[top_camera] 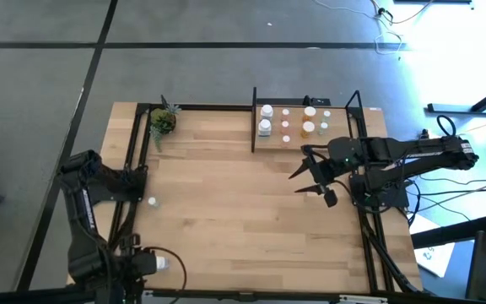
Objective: Pick and place medicine bottles onto shelf by color
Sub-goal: Put the white pill bottle on the shelf aligned with the other white pill bottles
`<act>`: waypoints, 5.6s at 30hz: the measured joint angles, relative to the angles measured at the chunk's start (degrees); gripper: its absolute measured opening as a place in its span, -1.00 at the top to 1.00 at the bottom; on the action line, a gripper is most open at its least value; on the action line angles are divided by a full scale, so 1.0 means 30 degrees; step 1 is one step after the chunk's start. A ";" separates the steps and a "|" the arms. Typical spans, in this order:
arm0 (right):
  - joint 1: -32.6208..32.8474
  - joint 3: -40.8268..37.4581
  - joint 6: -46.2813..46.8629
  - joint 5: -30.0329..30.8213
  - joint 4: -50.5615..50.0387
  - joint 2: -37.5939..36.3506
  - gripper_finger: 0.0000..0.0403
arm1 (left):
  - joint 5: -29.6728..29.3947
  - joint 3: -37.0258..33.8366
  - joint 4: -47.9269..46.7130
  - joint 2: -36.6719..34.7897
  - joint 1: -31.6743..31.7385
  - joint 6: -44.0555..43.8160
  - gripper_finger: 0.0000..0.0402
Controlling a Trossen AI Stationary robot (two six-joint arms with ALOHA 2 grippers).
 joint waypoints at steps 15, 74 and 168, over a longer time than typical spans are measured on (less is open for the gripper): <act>-0.0004 0.0000 -0.0007 0.0005 0.0000 0.0000 -0.02 | -0.0497 -0.1145 0.0491 0.0000 -0.0239 -0.0021 -0.07; -0.0007 0.0000 -0.0007 0.0008 0.0000 0.0007 -0.02 | -0.1676 -0.1620 0.0686 0.0022 0.0176 -0.3850 -0.51; -0.0007 0.0000 -0.0007 0.0011 0.0000 0.0007 -0.02 | -0.0313 -0.7860 0.7474 0.0006 0.2996 -0.3324 0.18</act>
